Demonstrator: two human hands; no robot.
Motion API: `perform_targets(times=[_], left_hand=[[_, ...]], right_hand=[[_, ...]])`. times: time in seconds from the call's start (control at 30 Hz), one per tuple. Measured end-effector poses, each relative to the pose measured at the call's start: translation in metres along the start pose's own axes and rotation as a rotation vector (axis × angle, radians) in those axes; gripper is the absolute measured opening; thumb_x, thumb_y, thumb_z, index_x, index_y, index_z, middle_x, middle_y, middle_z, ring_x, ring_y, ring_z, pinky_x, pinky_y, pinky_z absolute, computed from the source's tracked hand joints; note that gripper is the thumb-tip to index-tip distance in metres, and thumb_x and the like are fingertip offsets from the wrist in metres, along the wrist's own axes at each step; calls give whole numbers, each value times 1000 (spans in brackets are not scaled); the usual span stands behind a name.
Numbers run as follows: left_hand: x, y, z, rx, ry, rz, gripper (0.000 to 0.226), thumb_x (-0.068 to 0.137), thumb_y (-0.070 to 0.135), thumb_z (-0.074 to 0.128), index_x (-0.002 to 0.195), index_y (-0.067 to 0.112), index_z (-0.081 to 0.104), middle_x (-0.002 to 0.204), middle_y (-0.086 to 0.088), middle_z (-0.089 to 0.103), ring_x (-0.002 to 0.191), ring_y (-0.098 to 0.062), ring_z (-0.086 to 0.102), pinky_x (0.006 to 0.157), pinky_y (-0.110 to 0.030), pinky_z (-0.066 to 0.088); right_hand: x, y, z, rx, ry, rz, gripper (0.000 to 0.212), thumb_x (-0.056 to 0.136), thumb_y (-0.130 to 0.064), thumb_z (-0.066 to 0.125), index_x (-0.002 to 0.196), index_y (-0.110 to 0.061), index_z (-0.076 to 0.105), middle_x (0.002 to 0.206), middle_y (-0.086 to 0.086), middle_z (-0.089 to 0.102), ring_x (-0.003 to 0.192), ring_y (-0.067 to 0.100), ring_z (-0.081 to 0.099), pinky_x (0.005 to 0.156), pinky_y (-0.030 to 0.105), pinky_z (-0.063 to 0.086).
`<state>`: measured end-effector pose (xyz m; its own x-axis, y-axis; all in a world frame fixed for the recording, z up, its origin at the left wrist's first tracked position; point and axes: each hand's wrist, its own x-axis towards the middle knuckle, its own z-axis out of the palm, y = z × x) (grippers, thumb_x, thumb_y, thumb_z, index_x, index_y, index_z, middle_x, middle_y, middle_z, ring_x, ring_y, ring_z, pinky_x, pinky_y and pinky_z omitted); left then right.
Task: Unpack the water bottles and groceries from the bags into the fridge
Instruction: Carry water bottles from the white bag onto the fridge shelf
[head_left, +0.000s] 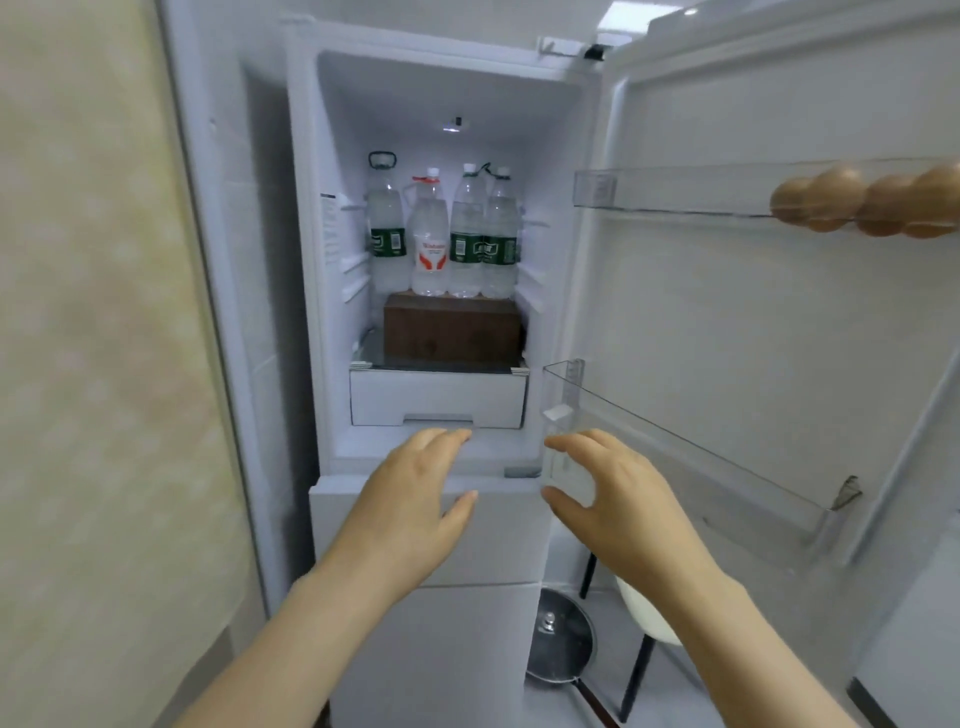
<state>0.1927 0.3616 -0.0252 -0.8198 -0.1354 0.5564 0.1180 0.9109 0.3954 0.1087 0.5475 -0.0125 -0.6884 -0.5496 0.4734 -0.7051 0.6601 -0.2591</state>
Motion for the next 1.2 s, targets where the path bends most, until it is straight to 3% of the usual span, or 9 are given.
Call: perform_targets(times=[0.2,0.37,0.5,0.73,0.93,1.07,1.2], left_hand=[[-23,-42,-24,54,28,-122,55,94,31,51,145,26,30,145,13,33,132,-4,33,97,-7,19],[-34,-66,-37,131,74,-251,56,92,28,55,143,23,35,144,8,38,130,-8,38,104,-13,24],[-44,-76,-46,225,150,-369,55,91,27,55,142,22,36,143,7,40,130,-8,38,98,-7,19],[-78,-76,-56,386,277,-615,53,91,30,55,141,25,37,139,9,41,127,-7,41,96,-8,22],[-139,-55,-66,495,369,-857,51,91,29,56,139,24,40,138,8,44,127,-9,42,99,-12,25],[-187,-33,-76,578,382,-1000,51,86,36,56,131,13,52,127,0,57,118,-10,50,96,-10,26],[-230,-5,-86,615,481,-1146,51,86,24,65,134,15,49,130,0,55,120,-17,52,98,-19,31]], right_hand=[[28,-39,37,68,-70,-109,46,92,-33,60,136,-27,49,135,-13,51,121,8,50,99,20,38],[56,-61,65,133,-128,-235,45,92,-35,59,135,-28,49,134,-15,50,120,6,49,96,15,35],[80,-78,85,210,-173,-361,44,92,-34,59,134,-31,49,135,-18,49,121,3,47,90,9,29],[105,-117,113,400,-285,-627,44,91,-32,61,133,-27,52,130,-14,54,117,5,52,88,8,30],[84,-167,140,504,-415,-869,45,92,-34,59,136,-29,49,134,-14,51,121,4,49,92,10,30],[52,-203,148,562,-493,-986,45,89,-34,62,133,-26,53,131,-10,55,119,9,53,97,20,38],[11,-237,148,620,-549,-1111,44,86,-30,66,129,-22,57,125,-7,59,115,11,56,94,18,37]])
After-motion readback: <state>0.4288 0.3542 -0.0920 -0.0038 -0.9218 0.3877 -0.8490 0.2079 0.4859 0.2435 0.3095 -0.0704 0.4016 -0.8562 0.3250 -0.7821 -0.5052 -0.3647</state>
